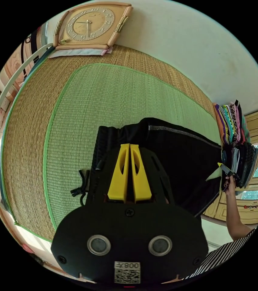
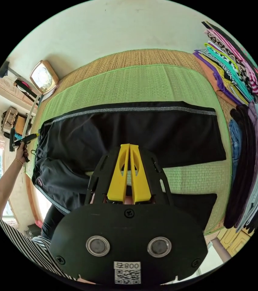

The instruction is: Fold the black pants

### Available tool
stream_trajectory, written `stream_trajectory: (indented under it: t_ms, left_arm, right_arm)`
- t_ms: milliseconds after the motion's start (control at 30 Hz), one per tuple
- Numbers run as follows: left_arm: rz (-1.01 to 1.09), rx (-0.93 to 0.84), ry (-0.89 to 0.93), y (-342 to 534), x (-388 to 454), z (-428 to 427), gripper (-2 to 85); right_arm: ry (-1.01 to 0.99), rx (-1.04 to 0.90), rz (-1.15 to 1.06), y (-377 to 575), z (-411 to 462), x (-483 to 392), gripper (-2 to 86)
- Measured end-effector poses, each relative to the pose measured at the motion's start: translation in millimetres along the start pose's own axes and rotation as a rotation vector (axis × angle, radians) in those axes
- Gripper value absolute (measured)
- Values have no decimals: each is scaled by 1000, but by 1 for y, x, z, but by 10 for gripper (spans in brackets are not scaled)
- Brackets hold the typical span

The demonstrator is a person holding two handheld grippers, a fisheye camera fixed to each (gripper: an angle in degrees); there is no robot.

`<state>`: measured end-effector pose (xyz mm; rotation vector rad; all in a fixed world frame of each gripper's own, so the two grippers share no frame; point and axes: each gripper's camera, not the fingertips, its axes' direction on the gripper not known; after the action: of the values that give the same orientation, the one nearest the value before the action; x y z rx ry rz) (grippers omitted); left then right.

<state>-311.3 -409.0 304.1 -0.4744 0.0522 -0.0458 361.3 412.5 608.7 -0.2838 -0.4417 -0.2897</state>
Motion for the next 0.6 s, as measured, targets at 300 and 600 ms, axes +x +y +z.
stream_trajectory:
  t_ms: [300, 600]
  left_arm:
    - [-39, 34, -14, -36, 0, 22, 0]
    - [4, 58, 28, -27, 14, 40, 1]
  right_arm:
    - [-47, -9, 13, -12, 15, -2, -5]
    - [-20, 44, 116, 14, -4, 32, -5]
